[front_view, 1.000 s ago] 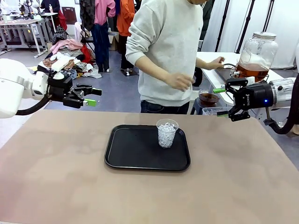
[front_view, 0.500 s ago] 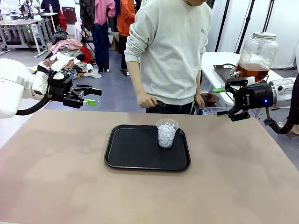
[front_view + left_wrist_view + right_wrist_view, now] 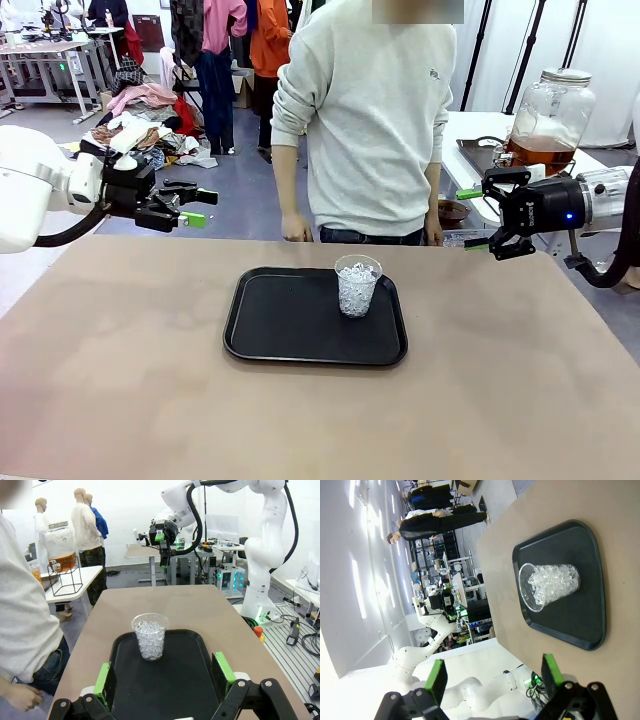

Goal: Pour the drink into the iced cup.
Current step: Pick up the iced cup indicated by the human and present it to them.

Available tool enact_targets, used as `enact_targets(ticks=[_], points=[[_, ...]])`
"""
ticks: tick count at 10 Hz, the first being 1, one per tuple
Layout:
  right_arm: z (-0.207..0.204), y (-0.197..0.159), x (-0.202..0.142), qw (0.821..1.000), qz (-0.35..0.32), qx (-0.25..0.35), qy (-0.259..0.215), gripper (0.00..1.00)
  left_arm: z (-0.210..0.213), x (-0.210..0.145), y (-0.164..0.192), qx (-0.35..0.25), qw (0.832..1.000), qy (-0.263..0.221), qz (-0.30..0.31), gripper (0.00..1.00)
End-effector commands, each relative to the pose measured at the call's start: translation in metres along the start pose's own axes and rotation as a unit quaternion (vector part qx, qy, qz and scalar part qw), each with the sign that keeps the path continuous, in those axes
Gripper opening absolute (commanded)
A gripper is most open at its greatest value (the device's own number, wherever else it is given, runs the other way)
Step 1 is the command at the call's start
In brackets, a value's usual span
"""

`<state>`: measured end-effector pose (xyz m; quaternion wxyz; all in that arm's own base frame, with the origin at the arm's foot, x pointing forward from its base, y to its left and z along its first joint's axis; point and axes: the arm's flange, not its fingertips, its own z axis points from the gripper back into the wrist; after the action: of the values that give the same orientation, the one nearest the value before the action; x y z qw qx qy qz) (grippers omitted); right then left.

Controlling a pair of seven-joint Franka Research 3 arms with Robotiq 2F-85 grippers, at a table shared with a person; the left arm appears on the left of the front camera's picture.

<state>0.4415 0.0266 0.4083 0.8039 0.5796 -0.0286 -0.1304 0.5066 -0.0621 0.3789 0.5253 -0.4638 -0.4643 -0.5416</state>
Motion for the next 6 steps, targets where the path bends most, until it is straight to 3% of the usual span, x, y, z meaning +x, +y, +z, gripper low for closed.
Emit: enact_targets(ticks=[1, 6], points=[[-0.0002, 0.0015, 0.0003, 1.0, 0.001, 0.0, -0.001, 1.0, 0.0008, 0.0014, 0.0002, 0.003, 1.0, 0.0, -0.001, 1.0], [-0.0002, 0.0015, 0.0003, 1.0, 0.001, 0.0, -0.001, 1.0, 0.0008, 0.0014, 0.0002, 0.003, 1.0, 0.0, -0.001, 1.0]])
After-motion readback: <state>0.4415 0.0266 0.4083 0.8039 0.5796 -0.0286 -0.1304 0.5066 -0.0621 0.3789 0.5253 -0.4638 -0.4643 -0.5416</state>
